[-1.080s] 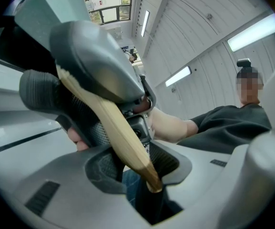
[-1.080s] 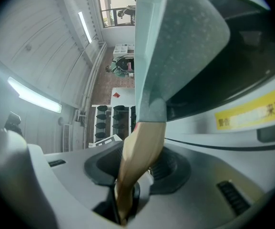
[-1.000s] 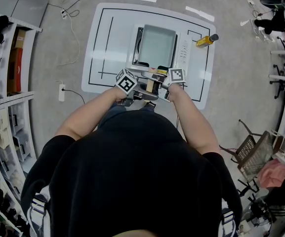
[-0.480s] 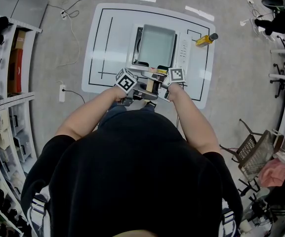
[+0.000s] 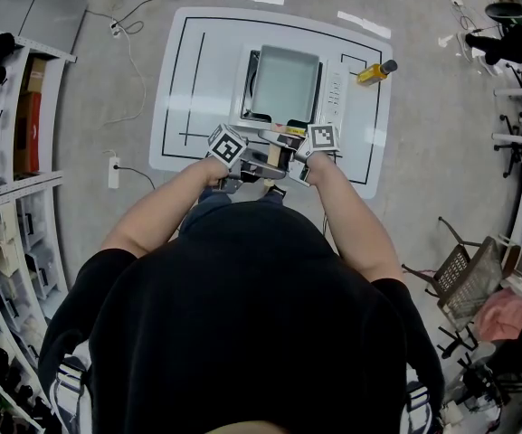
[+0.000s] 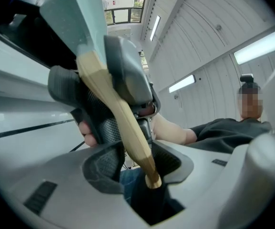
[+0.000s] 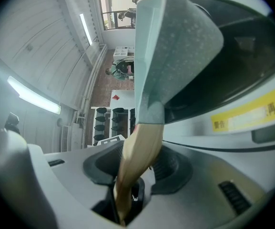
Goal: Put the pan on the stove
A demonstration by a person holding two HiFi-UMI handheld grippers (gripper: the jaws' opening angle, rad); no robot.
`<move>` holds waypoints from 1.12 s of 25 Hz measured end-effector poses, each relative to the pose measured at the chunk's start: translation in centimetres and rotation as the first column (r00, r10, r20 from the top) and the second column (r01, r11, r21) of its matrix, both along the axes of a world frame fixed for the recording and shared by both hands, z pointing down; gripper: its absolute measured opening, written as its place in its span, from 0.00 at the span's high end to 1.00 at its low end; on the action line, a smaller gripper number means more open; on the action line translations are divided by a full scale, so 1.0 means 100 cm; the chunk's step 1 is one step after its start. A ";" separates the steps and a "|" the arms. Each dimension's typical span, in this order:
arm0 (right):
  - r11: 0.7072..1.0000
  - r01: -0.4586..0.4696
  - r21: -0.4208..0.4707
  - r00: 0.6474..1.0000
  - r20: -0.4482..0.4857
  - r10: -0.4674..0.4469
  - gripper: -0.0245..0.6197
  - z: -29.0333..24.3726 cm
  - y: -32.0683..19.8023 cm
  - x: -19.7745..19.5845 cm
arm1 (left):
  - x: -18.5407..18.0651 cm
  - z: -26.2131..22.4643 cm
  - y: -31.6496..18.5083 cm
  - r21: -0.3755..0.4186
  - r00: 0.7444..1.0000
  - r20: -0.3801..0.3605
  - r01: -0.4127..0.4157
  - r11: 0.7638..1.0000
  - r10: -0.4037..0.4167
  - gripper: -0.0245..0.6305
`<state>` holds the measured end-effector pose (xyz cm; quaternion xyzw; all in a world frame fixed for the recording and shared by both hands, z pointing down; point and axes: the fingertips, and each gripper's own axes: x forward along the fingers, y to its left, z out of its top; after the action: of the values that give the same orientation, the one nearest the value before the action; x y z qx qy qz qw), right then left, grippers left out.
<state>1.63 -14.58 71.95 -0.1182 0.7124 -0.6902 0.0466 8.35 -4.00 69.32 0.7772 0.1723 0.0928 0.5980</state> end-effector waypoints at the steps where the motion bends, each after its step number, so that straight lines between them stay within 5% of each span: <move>1: 1.000 -0.010 -0.004 1.000 -0.002 0.010 0.70 0.000 -0.001 0.001 | -0.001 0.000 -0.001 -0.003 1.000 0.001 0.004 1.000 -0.004 0.69; 7: 0.999 -0.035 0.002 0.999 -0.005 0.035 0.64 -0.006 -0.001 0.005 | -0.005 0.003 -0.004 -0.012 1.000 0.018 0.018 1.000 -0.018 0.65; 11: 0.997 -0.019 0.071 0.994 -0.108 0.027 0.63 0.004 -0.002 0.019 | -0.010 0.013 -0.009 0.011 0.998 0.038 0.042 0.999 -0.042 0.62; 14: 0.998 -0.069 -0.014 0.996 -0.057 0.068 0.62 -0.001 0.005 0.022 | -0.013 0.007 -0.012 0.022 0.997 0.037 0.062 0.998 -0.063 0.61; 28: 0.991 -0.121 0.052 0.987 -0.098 0.126 0.62 -0.006 0.015 0.049 | -0.034 0.006 -0.021 0.047 0.989 0.051 0.137 0.989 -0.139 0.58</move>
<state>6.48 -13.04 71.33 -0.1957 0.7207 -0.6627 0.0561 4.91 -6.14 69.92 0.7971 0.0996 0.0760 0.5907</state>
